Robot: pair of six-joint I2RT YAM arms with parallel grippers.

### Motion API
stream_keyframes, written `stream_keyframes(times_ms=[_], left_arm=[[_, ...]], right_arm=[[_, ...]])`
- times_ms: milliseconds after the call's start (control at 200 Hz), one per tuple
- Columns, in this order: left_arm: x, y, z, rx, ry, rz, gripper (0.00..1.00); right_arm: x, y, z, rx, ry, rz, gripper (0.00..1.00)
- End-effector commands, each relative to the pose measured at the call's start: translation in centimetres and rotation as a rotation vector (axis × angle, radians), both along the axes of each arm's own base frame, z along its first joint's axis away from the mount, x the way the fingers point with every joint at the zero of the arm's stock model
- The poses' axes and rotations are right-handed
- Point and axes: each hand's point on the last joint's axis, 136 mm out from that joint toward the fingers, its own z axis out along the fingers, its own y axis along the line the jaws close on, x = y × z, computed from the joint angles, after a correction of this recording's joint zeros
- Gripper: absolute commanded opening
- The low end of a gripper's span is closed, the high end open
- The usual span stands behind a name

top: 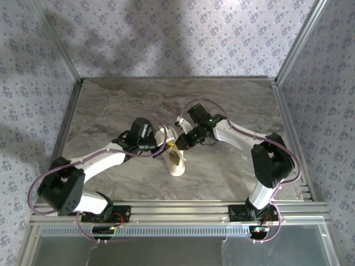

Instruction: Tie the shoes

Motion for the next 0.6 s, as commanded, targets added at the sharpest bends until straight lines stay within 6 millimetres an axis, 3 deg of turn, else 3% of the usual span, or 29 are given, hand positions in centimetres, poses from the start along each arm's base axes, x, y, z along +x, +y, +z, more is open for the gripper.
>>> stream_keyframes(times_ms=[0, 35, 240, 435, 595], left_arm=[[-0.3, 0.2, 0.6, -0.032, -0.013, 0.026, 0.0], [-0.4, 0.4, 0.6, -0.037, -0.008, 0.034, 0.0], [-1.2, 1.5, 0.6, -0.068, -0.008, 0.08, 0.0], [-1.8, 2.0, 0.5, -0.07, -0.004, 0.093, 0.0], [-1.8, 2.2, 0.6, -0.078, 0.009, 0.106, 0.0]], right_arm=[[0.8, 0.2, 3.2, 0.088, -0.019, -0.019, 0.29], [1.0, 0.2, 3.5, 0.098, -0.018, -0.026, 0.33], [2.7, 0.0, 4.0, 0.094, 0.008, -0.092, 0.38], [4.7, 0.9, 2.1, -0.013, 0.024, -0.152, 0.4], [4.9, 2.7, 0.4, -0.036, 0.076, -0.121, 0.4]])
